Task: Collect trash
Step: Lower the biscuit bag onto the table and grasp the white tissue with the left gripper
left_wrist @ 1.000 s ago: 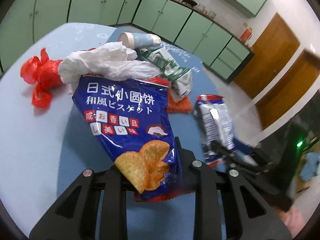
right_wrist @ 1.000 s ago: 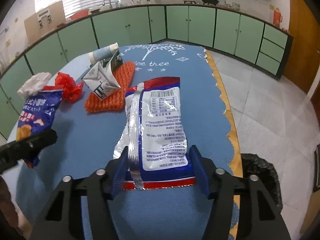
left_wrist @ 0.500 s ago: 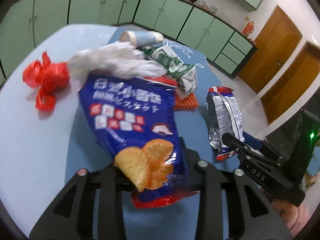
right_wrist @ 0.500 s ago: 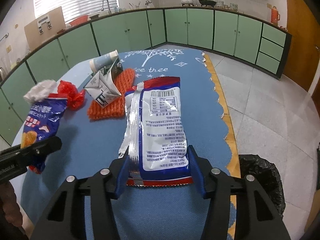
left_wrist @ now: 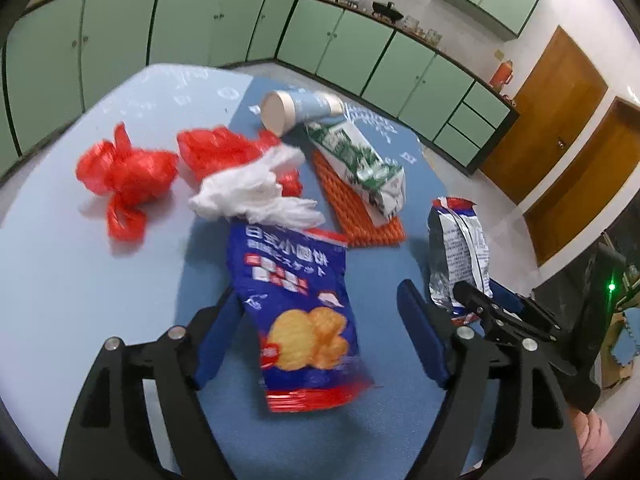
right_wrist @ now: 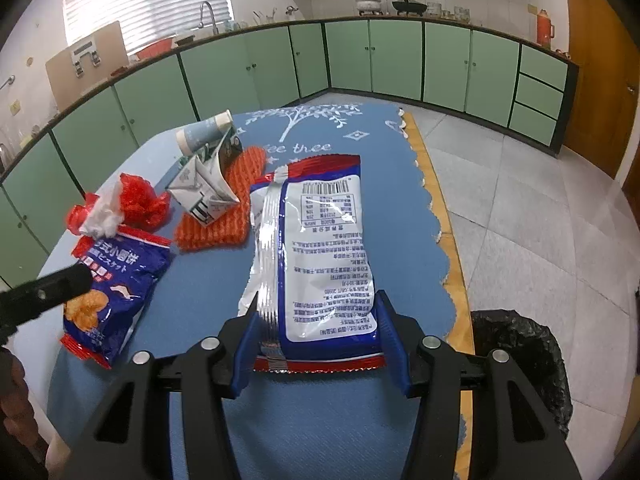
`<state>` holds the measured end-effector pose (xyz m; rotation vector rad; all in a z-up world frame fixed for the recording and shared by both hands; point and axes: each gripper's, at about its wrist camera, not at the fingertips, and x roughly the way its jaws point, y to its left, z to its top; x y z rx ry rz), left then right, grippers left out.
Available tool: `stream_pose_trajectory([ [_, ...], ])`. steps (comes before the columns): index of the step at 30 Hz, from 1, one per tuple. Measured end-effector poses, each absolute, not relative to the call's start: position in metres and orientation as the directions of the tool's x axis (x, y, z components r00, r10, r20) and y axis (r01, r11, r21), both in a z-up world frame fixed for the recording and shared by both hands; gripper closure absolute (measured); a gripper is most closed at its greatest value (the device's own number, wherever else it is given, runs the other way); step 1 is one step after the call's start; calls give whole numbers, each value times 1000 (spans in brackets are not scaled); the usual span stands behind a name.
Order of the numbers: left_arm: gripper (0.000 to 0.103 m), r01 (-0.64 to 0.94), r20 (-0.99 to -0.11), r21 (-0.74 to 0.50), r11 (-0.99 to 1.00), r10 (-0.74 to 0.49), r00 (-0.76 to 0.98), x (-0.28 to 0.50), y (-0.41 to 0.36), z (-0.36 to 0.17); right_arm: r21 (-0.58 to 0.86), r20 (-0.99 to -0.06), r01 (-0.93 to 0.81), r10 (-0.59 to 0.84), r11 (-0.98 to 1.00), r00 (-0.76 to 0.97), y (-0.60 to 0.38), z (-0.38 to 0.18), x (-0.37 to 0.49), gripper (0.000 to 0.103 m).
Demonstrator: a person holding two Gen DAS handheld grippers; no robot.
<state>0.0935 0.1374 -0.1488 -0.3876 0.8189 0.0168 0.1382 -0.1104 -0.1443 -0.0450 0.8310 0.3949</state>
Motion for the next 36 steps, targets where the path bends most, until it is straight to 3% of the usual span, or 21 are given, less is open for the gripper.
stream_pose_trajectory([
  [15, 29, -258, -747, -256, 932, -21, 665, 124, 181, -155, 101, -725, -366, 320, 925, 609, -97, -141, 149, 50],
  [20, 80, -266, -761, -288, 920, -51, 647, 122, 190, -166, 99, -738, -366, 315, 925, 597, -95, -146, 152, 50],
  [23, 93, -272, -751, -304, 913, -54, 658, 114, 192, -167, 98, -741, -367, 314, 925, 594, -94, -147, 153, 50],
  [29, 100, -265, -712, -292, 919, -24, 702, 100, 189, -148, 104, -736, -362, 317, 926, 598, -96, -146, 152, 50],
  [36, 101, -243, -643, -271, 931, 13, 766, 86, 177, -114, 111, -708, -347, 319, 931, 630, -104, -134, 147, 50],
])
